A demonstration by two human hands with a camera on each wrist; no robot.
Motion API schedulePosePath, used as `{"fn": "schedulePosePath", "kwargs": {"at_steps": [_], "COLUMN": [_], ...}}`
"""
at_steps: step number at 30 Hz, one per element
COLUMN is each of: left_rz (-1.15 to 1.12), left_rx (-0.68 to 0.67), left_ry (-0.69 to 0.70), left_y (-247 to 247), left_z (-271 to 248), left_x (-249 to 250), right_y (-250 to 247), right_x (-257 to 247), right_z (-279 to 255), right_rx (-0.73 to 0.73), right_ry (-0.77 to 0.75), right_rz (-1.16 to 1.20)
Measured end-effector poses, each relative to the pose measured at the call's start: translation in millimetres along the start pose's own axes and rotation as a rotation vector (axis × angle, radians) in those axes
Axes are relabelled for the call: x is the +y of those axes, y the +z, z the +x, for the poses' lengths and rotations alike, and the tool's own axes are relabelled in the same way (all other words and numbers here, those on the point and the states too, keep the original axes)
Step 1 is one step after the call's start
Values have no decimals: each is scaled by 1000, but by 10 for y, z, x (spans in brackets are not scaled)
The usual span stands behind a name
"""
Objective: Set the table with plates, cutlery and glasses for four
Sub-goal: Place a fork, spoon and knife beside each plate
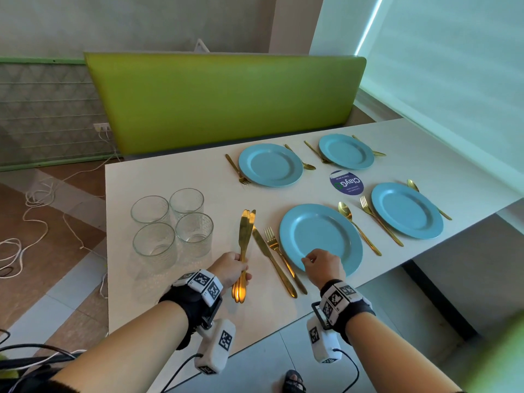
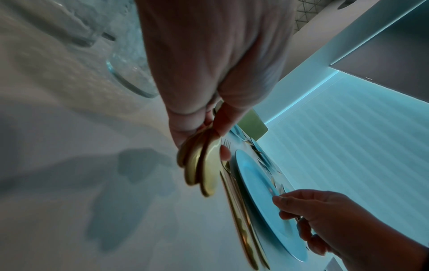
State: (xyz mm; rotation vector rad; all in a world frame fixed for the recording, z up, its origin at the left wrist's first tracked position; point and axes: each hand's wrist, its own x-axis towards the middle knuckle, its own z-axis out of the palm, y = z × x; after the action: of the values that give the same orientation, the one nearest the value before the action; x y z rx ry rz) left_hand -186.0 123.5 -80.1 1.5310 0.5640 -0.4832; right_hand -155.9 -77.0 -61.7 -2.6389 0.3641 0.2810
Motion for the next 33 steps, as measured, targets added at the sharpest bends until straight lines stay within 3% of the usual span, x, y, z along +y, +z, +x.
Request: {"fn": "schedulePosePath", "kwargs": {"at_steps": [6,10,13,19,25,28,33], "left_rz": [28,118,135,151,129,67,40], "left_rx": [-58,-113,-152,-140,-26,65,134], "left_ry": [11,59,95,173,168,128,115], "left_y": [274,586,848,1294,1712,1865,2009], "left_z": [31,82,152,387,740,952,1198], "left_x": [180,327,401,639,970,1125,1264], "right_y": [-104,-168,-237,-517,-886,-1103,-1336], "right_x": [8,-104,-108,125,370,572,942], "right_z": [-57,-61,69,514,1104,1446,1915], "right_rx": [-63,-195,-230,-202,-216,-173,-179], "right_ry": [-33,-122,-99,-35,0,-1,-1], "right_rz": [99,104,189,241,406,344,19]}}
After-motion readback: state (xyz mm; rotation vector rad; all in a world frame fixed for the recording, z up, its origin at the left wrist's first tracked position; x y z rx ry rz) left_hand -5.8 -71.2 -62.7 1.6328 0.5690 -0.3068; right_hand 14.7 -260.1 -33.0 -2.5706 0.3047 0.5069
